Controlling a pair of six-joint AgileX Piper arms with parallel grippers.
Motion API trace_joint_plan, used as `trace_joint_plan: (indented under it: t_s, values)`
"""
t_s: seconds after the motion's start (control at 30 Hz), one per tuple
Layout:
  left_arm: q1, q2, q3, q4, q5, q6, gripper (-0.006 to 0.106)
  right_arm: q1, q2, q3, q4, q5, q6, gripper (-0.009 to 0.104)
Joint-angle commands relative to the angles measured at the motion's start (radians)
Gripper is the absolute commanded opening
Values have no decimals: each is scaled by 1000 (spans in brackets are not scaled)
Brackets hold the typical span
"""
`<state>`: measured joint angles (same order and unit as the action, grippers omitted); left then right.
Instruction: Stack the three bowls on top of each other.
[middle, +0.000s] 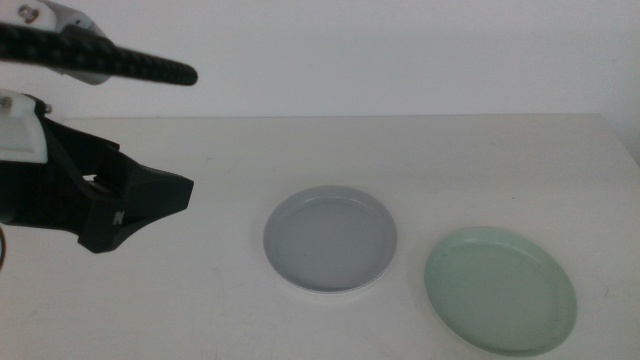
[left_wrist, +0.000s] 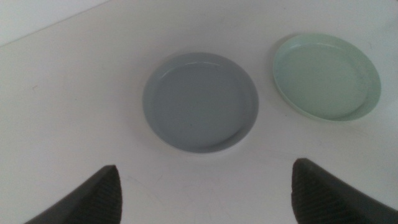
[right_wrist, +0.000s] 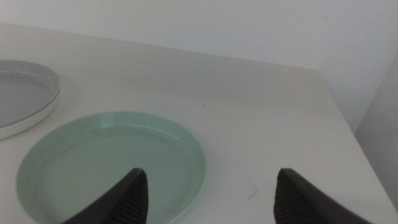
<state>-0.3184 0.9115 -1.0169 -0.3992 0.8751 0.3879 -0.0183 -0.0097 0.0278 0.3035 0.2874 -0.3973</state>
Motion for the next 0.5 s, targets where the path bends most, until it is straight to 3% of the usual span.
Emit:
trace_joint_plan:
  t_s: [0.0,0.27,0.47]
  values:
    - [-1,-10,-27,-35,-54,0,105,-8,-4,-50,-7,-40,-10,52]
    - [-1,-10,-27,-35,-54,0,105,-8,166,-312,-51,193,-10,52]
    - [-1,-10,-27,-35,-54,0,105,-8,356,-504,-46,355,-10,52]
